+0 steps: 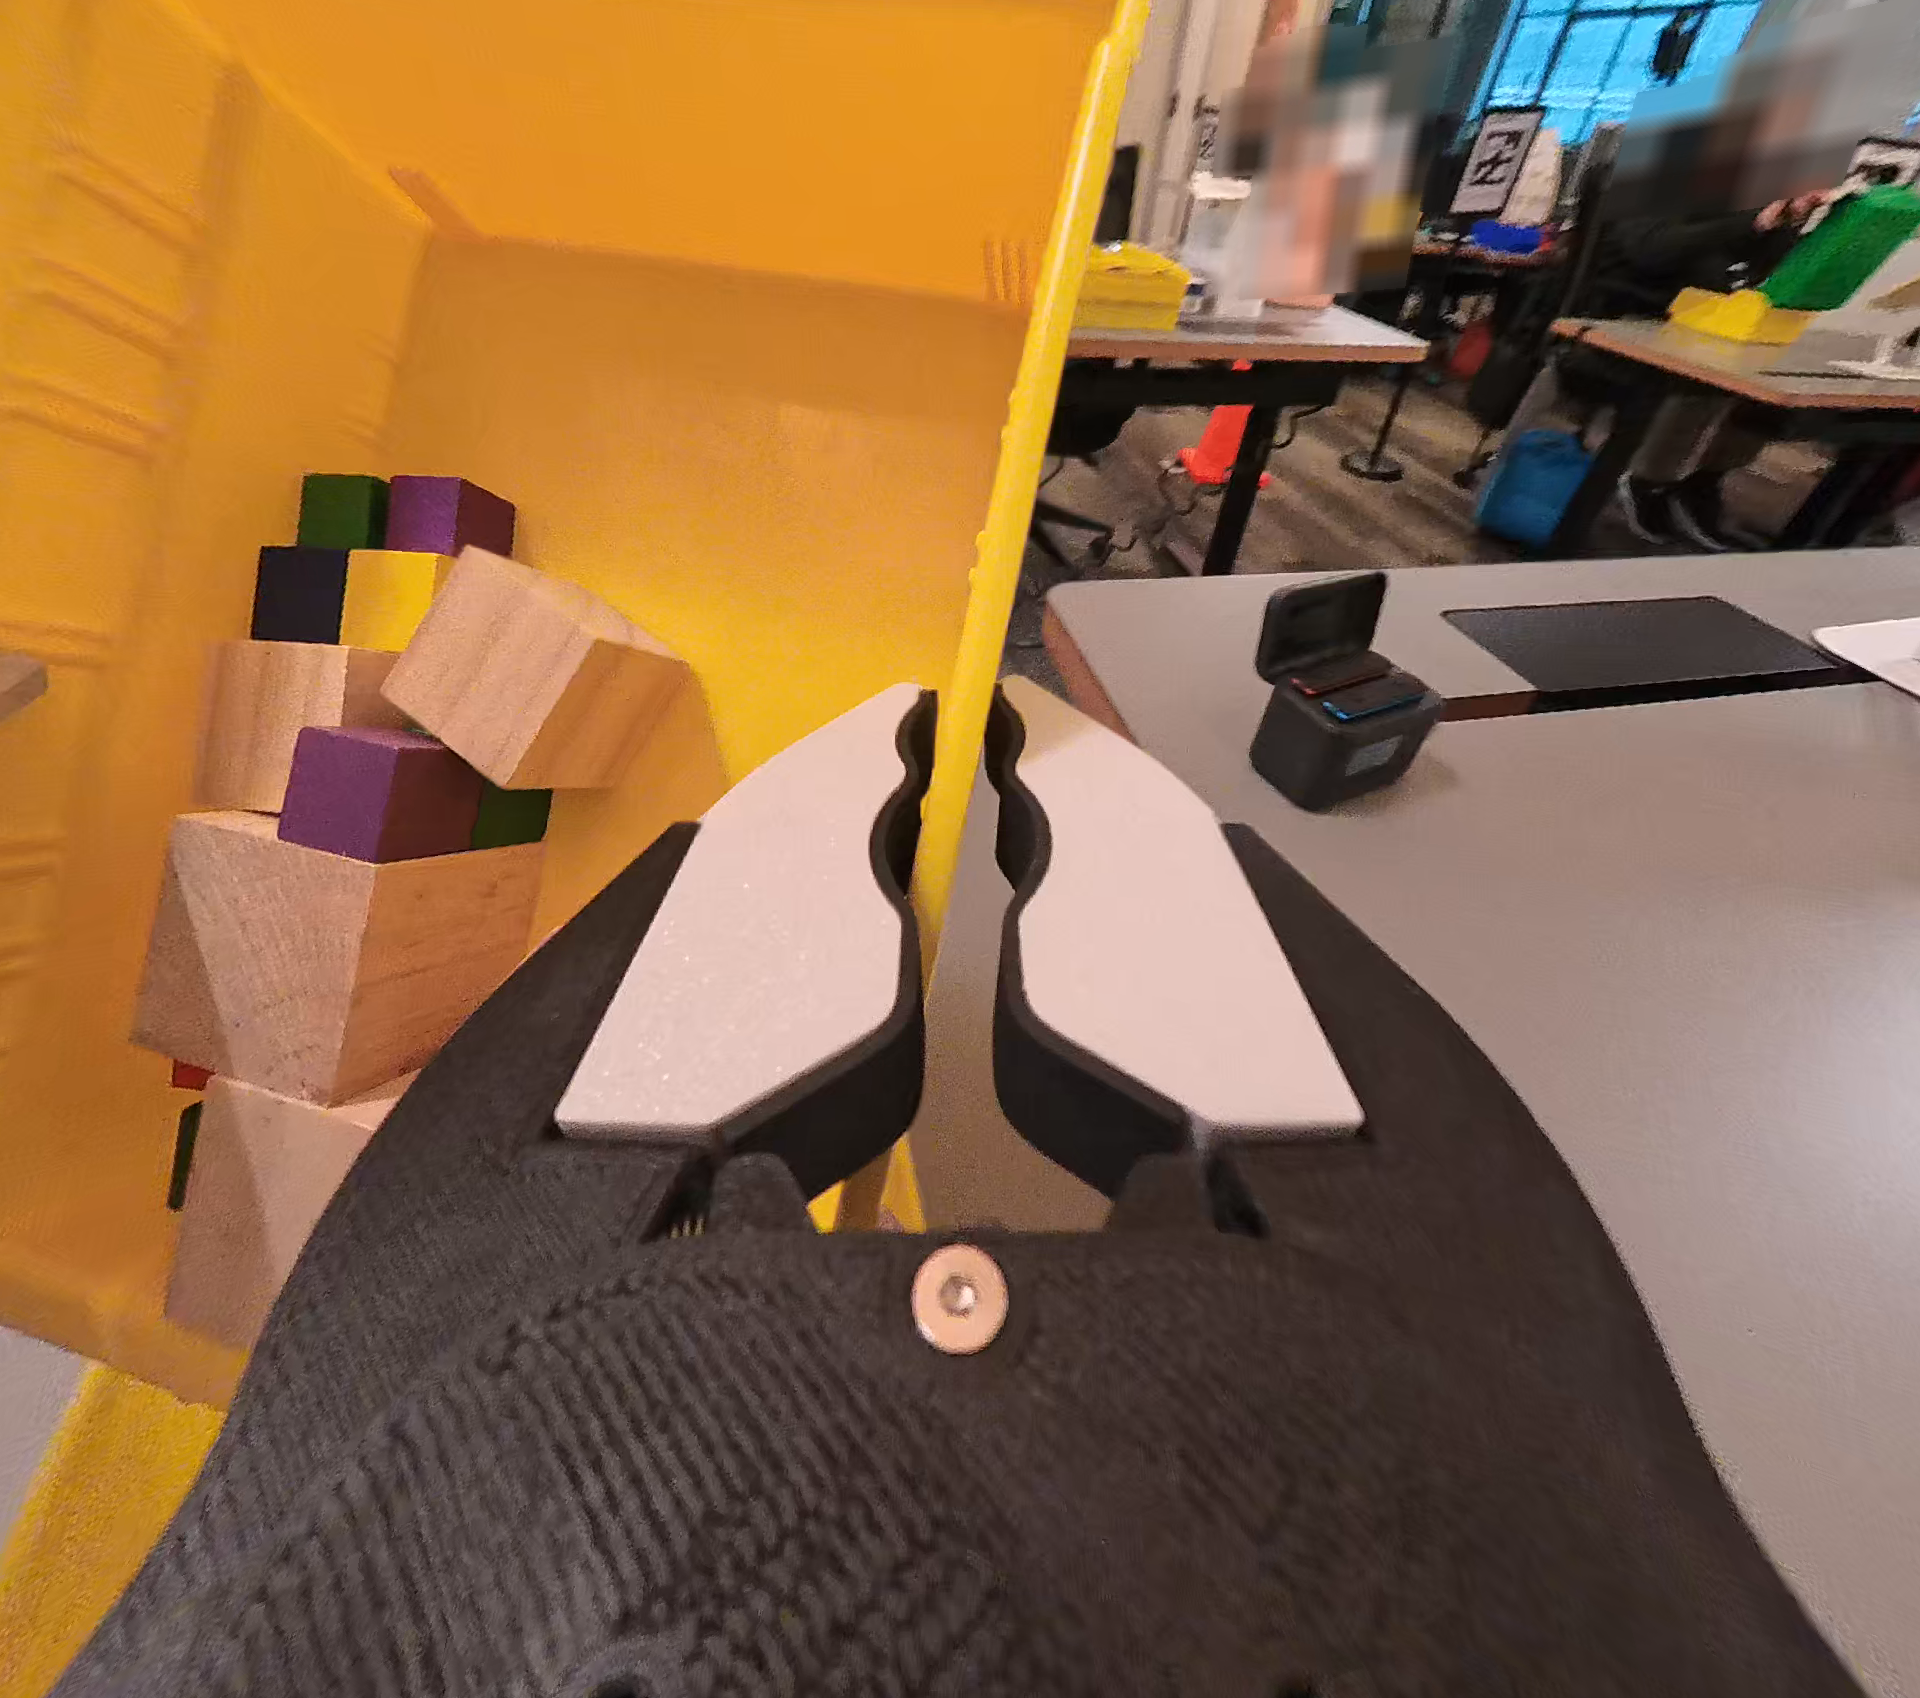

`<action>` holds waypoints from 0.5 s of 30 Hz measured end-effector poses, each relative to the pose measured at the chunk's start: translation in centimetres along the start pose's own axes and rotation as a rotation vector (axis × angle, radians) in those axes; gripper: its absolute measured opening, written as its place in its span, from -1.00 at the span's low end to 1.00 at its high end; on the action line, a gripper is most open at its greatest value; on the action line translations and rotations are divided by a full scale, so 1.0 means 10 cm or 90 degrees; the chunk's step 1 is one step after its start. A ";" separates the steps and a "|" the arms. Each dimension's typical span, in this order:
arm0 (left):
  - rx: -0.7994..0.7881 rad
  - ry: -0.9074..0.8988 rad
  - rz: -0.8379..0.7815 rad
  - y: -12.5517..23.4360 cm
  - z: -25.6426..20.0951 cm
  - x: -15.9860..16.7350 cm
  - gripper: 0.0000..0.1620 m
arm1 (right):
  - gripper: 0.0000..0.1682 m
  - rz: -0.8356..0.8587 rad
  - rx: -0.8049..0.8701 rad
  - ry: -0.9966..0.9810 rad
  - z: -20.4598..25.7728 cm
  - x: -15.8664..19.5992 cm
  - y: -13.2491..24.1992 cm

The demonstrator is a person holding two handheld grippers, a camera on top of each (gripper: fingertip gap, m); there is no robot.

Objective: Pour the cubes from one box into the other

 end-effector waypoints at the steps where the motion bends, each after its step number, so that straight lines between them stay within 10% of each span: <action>1: 0.009 0.013 -0.017 -0.10 -0.03 0.03 -0.95 | -0.90 -0.011 0.013 -0.004 -0.05 0.06 -0.04; 15: 0.027 0.069 -0.271 -0.56 0.07 0.37 -0.96 | -0.86 -0.254 0.039 0.010 0.04 0.26 -0.16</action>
Point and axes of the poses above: each gripper's, where its closed fingertips meet, y back along the fingers, x out of its underside, z = x × y across the jaws, the point moved 5 cm from there along y, back along the fingers, and after that the axes turned 7 degrees about -z, right-handed, at the moved point
